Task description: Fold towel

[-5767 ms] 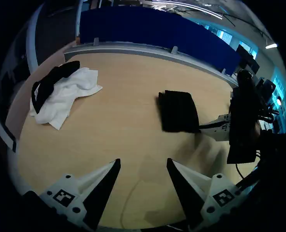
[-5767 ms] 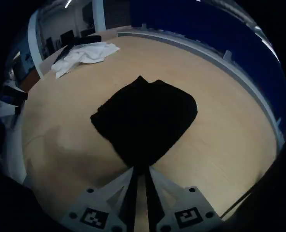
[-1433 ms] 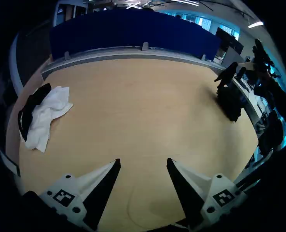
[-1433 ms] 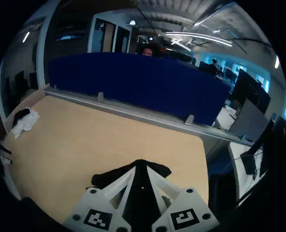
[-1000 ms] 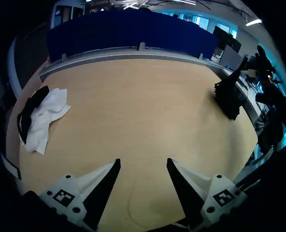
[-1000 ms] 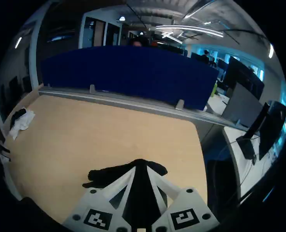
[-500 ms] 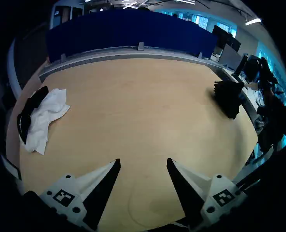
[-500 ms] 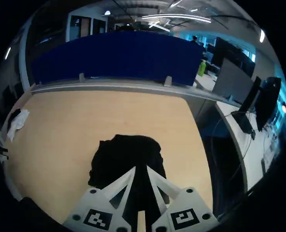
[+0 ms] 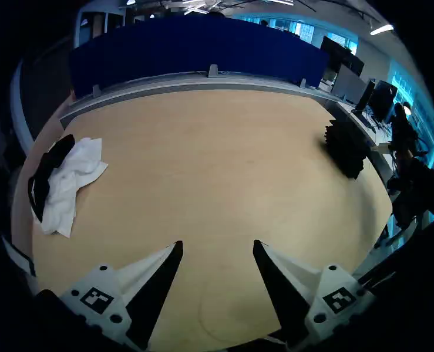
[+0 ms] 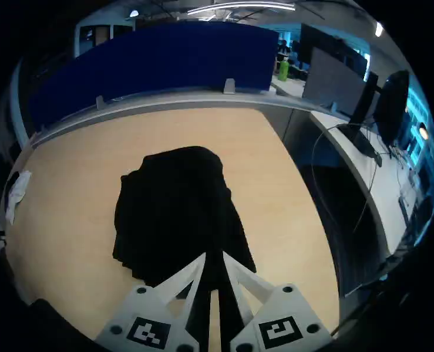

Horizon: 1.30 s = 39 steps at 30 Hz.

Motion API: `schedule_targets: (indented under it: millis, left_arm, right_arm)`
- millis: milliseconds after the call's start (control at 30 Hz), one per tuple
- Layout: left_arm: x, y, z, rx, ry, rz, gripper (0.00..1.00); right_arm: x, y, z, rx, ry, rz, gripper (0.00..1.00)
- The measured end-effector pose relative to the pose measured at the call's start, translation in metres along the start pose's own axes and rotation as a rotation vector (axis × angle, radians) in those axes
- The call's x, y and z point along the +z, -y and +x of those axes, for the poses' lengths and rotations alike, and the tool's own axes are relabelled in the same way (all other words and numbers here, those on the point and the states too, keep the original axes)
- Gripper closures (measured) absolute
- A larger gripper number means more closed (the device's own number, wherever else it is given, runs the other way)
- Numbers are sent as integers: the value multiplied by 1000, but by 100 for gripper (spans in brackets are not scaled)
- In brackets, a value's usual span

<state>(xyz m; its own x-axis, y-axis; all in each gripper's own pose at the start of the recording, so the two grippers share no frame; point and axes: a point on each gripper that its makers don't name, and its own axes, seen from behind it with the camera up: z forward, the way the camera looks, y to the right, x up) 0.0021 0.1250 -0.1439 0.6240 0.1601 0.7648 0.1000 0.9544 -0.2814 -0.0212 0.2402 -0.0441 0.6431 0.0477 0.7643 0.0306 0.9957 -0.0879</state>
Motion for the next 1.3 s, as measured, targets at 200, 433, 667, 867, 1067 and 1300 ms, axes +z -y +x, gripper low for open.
schedule_targets:
  millis: [200, 433, 667, 867, 1067, 1300]
  left_arm:
    - [-1, -2, 0, 5, -1, -1, 12]
    - [-2, -2, 2, 5, -4, 0, 11]
    - [-3, -2, 3, 8, -5, 0, 12]
    - [-4, -1, 3, 5, -7, -4, 12]
    - [-3, -2, 4, 11, -9, -7, 12]
    - [-3, -2, 5, 13, -10, -12, 12]
  right_arm:
    - [13, 2, -16, 13, 35, -8, 95]
    - [22, 2, -23, 38, 49, -16, 95]
    - [19, 2, -22, 36, 40, -24, 91]
    - [8, 2, -17, 32, 4, -37, 81]
    - [-2, -1, -17, 39, -25, -53, 41]
    - [-11, -7, -14, 33, -63, -79, 0]
